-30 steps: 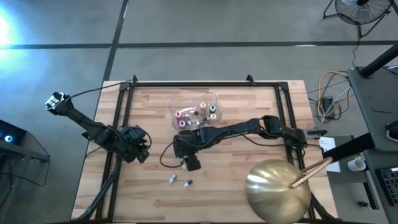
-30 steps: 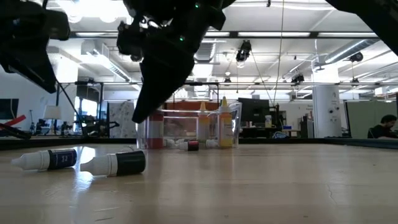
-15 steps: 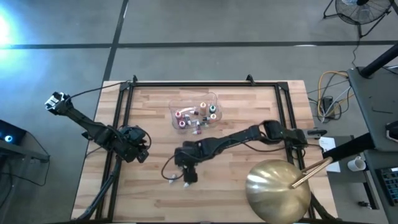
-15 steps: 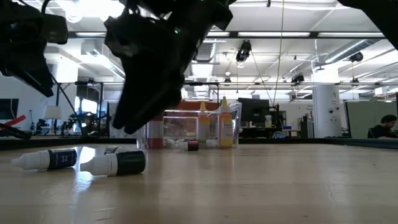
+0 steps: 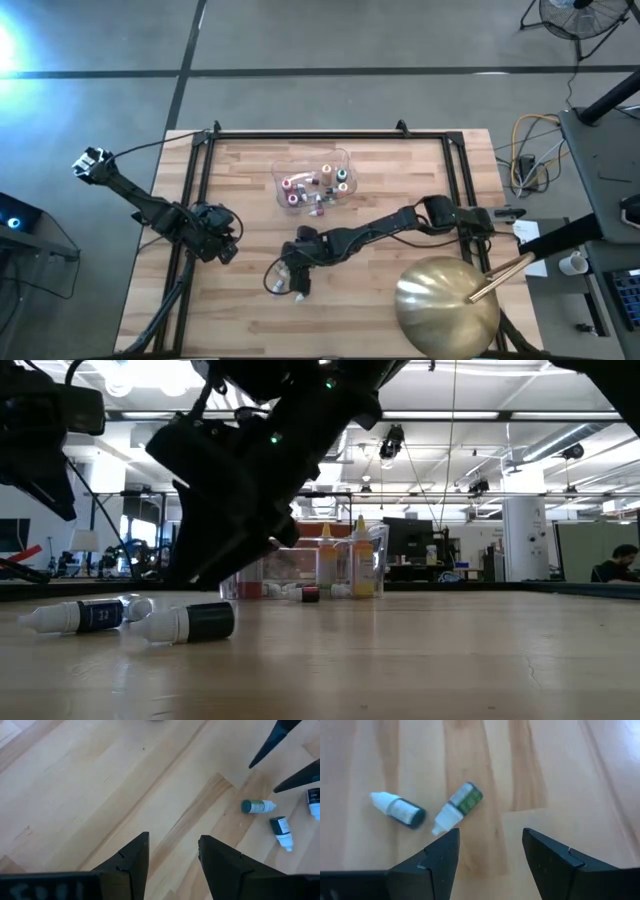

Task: Pick & Place food coloring
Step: Put the small green food coloring bottle in the transparent bin

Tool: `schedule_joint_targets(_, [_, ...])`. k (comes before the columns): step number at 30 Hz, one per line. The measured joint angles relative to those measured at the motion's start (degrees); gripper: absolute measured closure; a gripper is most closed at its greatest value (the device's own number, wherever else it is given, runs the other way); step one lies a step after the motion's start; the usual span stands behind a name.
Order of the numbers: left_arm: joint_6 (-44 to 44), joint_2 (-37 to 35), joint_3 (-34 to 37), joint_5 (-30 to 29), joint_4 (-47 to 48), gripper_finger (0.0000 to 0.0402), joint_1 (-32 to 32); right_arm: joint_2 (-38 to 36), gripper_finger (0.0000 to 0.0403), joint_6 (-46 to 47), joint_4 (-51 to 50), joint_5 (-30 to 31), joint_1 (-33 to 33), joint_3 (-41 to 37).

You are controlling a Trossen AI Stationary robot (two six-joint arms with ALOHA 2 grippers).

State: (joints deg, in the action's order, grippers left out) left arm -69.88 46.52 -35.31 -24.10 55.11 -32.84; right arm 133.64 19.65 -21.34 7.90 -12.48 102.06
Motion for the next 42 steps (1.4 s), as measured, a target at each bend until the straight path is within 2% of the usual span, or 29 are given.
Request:
schedule_joint_targets(6, [1.55,0.00,0.05,0.33,-0.03,0.0257,0.00,0.00,0.0193,0.07,0.85,-0.17,-0.15,1.16])
schedule_joint_targets(9, [5.29,-0.02,1.99,0.47,-3.45,0.0257,0.00,-0.04,0.0193,-2.06,0.96,-0.18,-0.10,1.59])
schedule_joint_targets(12, [12.74,0.01,6.73,0.53,-12.63,0.0257,0.00,-0.07,0.0193,-7.82,-0.98,-0.22,-0.14,1.59])
schedule_joint_targets(15, [19.79,0.19,11.89,0.63,-27.25,0.0257,0.00,-1.03,0.0193,-9.51,-10.05,-0.06,-0.16,3.10])
schedule_joint_targets(18, [26.20,1.47,15.71,0.59,-40.94,0.0257,0.23,-2.84,0.0193,-9.71,-20.40,2.66,-0.14,3.86])
schedule_joint_targets(21, [31.85,5.23,17.32,0.87,-50.20,0.0257,0.87,-4.83,0.0193,-12.64,-21.63,2.42,-0.33,0.55])
schedule_joint_targets(24, [38.03,10.75,16.71,4.80,-58.23,0.0257,1.56,-7.23,0.0193,-14.59,-20.06,2.28,-0.99,-3.86])
schedule_joint_targets(28, [48.02,20.38,12.40,8.76,-58.30,0.0257,2.05,-10.81,0.0193,-14.27,-18.59,2.25,-1.35,-9.64])
schedule_joint_targets(31, [55.28,26.83,8.84,9.44,-58.60,0.0257,3.07,-12.72,0.0193,-13.89,-18.14,2.67,-1.41,-13.27])
schedule_joint_targets(34, [56.74,31.27,6.00,9.62,-58.40,0.0257,5.14,-15.50,0.0193,-11.10,-17.23,2.72,-1.56,-15.95])
schedule_joint_targets(42, [62.02,36.63,2.99,16.76,-56.73,0.0257,7.50,-19.05,0.0193,-5.73,-13.56,6.10,-1.80,-20.57])
